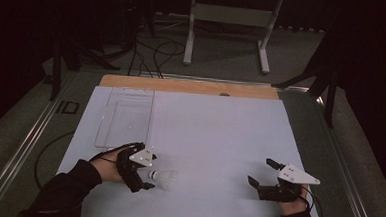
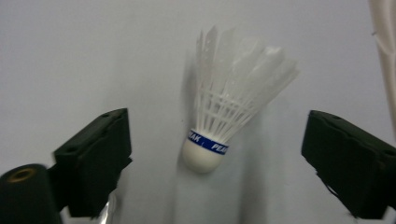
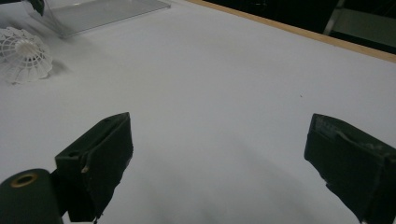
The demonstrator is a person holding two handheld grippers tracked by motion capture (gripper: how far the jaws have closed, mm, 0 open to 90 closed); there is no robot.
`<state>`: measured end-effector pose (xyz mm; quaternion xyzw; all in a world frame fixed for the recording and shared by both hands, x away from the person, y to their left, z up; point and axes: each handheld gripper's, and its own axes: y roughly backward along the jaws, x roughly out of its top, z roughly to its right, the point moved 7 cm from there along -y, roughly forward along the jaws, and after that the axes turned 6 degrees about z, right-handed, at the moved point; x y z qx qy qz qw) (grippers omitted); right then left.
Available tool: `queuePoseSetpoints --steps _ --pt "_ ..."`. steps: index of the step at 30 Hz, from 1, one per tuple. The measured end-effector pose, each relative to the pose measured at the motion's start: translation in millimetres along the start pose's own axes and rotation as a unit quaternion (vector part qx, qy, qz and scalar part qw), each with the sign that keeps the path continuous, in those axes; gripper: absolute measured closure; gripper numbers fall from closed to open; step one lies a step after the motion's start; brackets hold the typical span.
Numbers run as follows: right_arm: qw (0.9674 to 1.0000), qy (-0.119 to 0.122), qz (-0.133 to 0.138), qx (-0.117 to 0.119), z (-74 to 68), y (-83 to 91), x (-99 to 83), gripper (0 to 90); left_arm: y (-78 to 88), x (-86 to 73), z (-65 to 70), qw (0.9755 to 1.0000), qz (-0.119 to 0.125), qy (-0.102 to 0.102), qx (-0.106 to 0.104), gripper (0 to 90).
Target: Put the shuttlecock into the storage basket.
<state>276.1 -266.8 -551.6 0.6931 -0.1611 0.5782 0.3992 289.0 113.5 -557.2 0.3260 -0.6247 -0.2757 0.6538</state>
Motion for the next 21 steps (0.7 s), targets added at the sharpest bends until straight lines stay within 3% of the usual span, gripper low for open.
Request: queuePoseSetpoints --steps 4,6,11,15,21 --pt "1.0 -0.001 0.0 0.001 0.0 0.0 -0.2 8.2 -6.0 -4.5 -1.0 0.9995 -0.031 -0.008 -0.003 18.9" --pt "1.0 -0.001 -0.001 0.001 0.1 -0.1 -0.6 8.2 -8.8 -5.5 -0.7 0.9992 -0.037 -0.013 0.0 27.0" --pt "1.0 0.0 0.0 0.001 -0.3 0.0 -0.1 8.2 -10.6 -6.1 -2.1 0.9983 -0.053 -0.022 -0.007 35.0" --pt "1.0 -0.001 -0.001 0.002 -0.3 0.0 -0.3 8.2 -13.0 -6.8 -2.1 0.9968 -0.069 -0.037 -0.015 46.7" --pt "1.0 -0.001 -0.001 0.003 -0.2 0.1 -0.4 8.2 -16.2 -9.5 -4.5 0.9941 -0.097 -0.046 -0.02 54.5"
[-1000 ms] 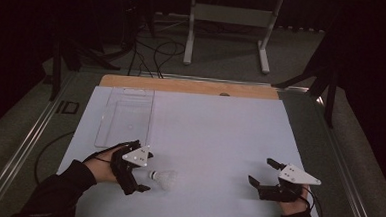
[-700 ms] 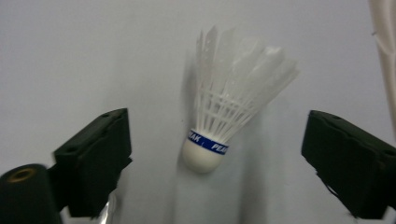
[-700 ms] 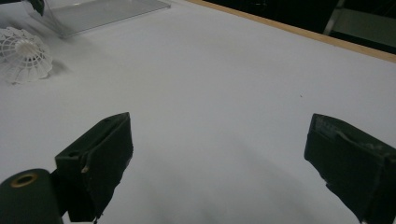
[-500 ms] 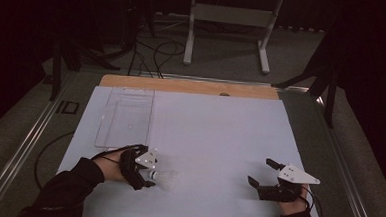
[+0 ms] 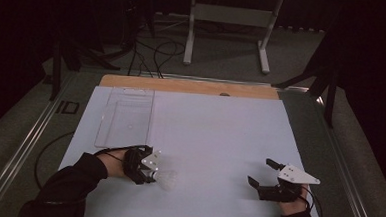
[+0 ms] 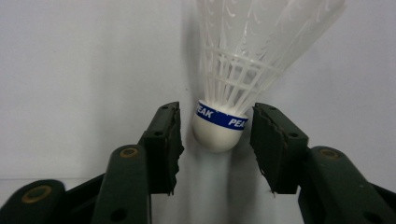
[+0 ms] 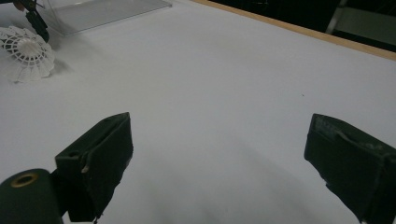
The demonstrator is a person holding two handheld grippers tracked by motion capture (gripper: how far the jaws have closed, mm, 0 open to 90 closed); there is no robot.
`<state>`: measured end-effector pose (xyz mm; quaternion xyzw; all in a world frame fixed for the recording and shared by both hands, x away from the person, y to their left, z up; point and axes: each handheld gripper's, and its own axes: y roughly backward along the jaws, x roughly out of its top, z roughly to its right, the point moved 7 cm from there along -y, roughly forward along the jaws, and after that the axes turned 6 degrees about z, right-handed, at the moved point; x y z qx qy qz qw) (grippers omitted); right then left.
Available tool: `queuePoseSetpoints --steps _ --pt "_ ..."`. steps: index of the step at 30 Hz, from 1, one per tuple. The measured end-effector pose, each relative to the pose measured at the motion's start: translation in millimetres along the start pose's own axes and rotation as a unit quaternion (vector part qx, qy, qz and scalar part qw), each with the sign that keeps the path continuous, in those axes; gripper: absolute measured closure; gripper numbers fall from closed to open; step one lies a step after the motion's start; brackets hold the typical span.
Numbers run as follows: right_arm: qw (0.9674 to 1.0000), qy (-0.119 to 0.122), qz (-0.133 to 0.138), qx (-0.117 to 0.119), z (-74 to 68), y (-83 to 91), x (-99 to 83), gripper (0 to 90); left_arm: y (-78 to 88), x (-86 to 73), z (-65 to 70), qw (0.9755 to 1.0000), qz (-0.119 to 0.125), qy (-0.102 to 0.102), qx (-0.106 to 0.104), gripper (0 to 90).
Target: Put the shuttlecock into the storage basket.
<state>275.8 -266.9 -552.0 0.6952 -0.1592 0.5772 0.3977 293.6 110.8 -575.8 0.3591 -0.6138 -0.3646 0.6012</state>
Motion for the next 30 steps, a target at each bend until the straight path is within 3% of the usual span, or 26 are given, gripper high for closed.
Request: queuePoseSetpoints --steps 7,15,25,30 --pt "1.0 0.0 -0.001 0.001 -0.3 -0.3 -0.2 8.2 -2.8 -0.2 0.1 0.9997 -0.017 -0.013 -0.012 63.3" --pt "1.0 0.0 -0.001 0.001 0.2 0.0 -0.3 8.2 0.4 2.2 1.8 0.9994 -0.018 -0.015 -0.024 64.8" --pt "1.0 0.001 0.0 0.0 0.9 0.4 0.0 8.2 10.1 8.1 4.4 0.999 -0.026 0.006 -0.034 65.0" --pt "1.0 -0.001 -0.001 0.0 0.5 0.1 0.0 8.2 14.7 13.0 8.3 0.9973 -0.045 0.033 -0.048 65.1"
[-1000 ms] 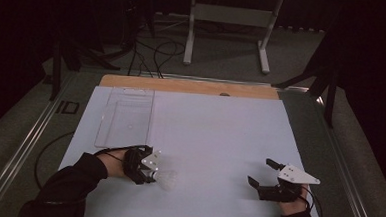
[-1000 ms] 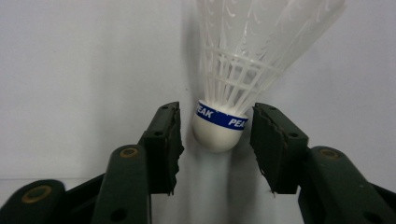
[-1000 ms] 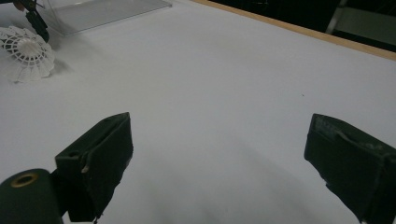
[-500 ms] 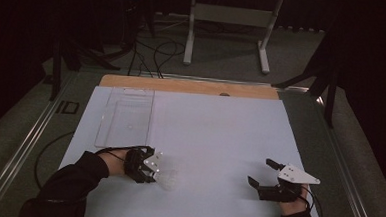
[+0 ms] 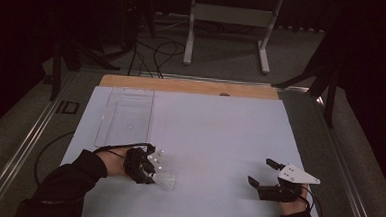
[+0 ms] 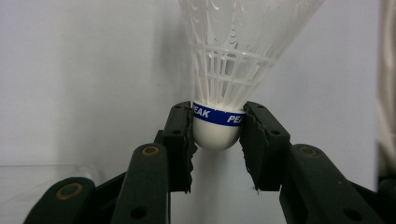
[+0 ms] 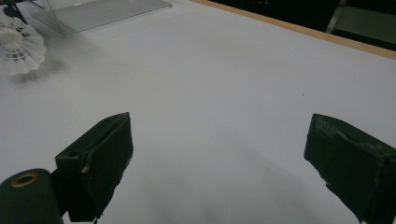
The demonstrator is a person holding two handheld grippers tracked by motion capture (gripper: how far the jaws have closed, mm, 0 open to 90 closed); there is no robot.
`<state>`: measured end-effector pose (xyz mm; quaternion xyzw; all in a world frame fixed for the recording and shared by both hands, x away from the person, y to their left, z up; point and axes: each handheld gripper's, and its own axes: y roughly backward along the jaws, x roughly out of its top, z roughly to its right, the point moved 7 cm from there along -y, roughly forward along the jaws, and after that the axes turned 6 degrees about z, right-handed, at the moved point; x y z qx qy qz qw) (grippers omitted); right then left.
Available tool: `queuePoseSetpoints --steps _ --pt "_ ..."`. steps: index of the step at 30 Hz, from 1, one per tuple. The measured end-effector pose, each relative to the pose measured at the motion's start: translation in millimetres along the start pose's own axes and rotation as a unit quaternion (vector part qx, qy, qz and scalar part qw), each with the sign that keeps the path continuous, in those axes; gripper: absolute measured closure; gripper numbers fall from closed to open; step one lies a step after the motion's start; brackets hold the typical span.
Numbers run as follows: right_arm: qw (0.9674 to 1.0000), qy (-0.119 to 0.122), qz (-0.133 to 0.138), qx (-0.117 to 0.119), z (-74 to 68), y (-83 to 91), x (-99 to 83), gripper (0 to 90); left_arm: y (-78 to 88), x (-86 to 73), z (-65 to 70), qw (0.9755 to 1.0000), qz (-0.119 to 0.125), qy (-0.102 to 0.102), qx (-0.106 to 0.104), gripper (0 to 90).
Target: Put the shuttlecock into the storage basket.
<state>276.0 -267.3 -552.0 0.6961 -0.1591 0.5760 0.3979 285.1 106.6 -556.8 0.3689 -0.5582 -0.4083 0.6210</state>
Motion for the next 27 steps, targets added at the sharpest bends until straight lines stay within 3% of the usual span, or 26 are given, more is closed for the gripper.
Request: queuePoseSetpoints --steps 5,9,12,14,16,20,27 --pt "1.0 -0.002 0.0 0.0 0.4 0.2 -0.2 8.2 6.1 5.9 2.5 0.999 -0.012 0.044 -0.006 65.2" --pt "1.0 -0.004 0.0 0.001 0.3 -0.6 -0.5 8.2 13.2 10.2 4.2 0.9986 -0.019 0.048 0.007 65.1" --pt "1.0 -0.005 -0.001 0.001 0.2 -1.0 -0.9 8.2 18.3 14.9 6.3 0.9982 -0.009 0.058 -0.002 65.1" --pt "1.0 -0.004 -0.001 0.0 0.4 -1.0 -0.9 8.2 20.5 16.0 6.5 0.9982 -0.014 0.058 -0.002 65.1" --pt "1.0 -0.006 -0.001 0.0 0.2 -0.9 -0.8 8.2 22.7 17.4 5.4 0.9974 -0.022 0.069 0.001 65.2" --pt "1.0 -0.006 -0.004 0.0 0.9 -1.2 -1.8 8.2 31.2 24.7 4.5 0.995 -0.005 0.099 0.001 65.2" --pt "1.0 -0.006 -0.003 -0.001 0.7 -0.9 -1.5 8.2 46.9 32.6 5.6 0.9948 0.001 0.102 0.002 65.2"
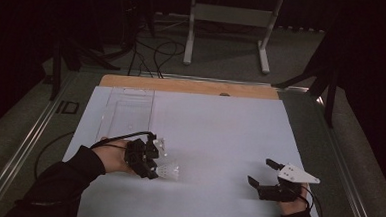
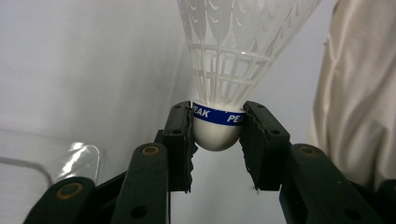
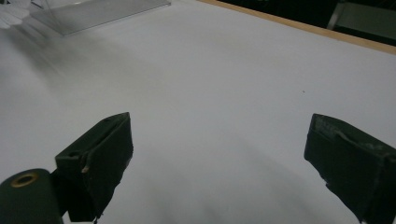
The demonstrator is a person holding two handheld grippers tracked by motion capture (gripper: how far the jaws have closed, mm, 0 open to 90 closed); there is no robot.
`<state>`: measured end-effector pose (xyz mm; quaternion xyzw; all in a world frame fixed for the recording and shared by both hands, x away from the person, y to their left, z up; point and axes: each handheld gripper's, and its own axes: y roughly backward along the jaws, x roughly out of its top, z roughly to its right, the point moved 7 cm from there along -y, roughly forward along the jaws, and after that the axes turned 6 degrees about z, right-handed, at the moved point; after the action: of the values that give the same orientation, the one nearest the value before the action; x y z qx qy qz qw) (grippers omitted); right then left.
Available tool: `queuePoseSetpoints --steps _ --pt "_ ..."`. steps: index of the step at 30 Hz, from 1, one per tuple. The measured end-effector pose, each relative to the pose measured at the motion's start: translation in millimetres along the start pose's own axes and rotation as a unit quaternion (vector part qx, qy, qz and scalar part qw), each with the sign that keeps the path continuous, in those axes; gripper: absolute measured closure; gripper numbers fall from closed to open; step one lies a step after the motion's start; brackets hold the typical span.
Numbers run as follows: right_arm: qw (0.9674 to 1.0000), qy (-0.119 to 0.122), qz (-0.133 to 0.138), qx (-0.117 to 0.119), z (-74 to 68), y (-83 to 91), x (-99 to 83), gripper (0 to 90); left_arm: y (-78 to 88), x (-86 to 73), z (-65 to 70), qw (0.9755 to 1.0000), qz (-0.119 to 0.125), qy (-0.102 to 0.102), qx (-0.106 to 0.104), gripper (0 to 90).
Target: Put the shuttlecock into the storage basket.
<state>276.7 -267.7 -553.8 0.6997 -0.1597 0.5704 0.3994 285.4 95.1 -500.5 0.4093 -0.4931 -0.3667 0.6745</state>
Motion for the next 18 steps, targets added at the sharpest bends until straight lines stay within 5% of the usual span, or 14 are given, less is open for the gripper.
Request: queuePoseSetpoints --steps 9,11,12,18 --pt "1.0 0.004 0.002 -0.002 -0.2 0.1 0.6 8.2 29.8 8.1 -9.9 0.9988 0.026 0.037 0.021 65.2" --pt "1.0 0.004 0.002 -0.001 0.0 0.2 0.4 8.2 32.9 8.1 -11.3 0.9986 0.027 0.032 0.031 65.3" --pt "1.0 0.003 0.002 -0.002 0.2 0.2 0.3 8.2 39.8 8.5 -14.7 0.9978 0.03 0.05 0.03 65.3" --pt "1.0 0.004 0.001 0.002 -0.7 -0.1 0.3 8.2 53.7 9.2 -19.8 0.9958 0.039 0.07 0.044 65.2"
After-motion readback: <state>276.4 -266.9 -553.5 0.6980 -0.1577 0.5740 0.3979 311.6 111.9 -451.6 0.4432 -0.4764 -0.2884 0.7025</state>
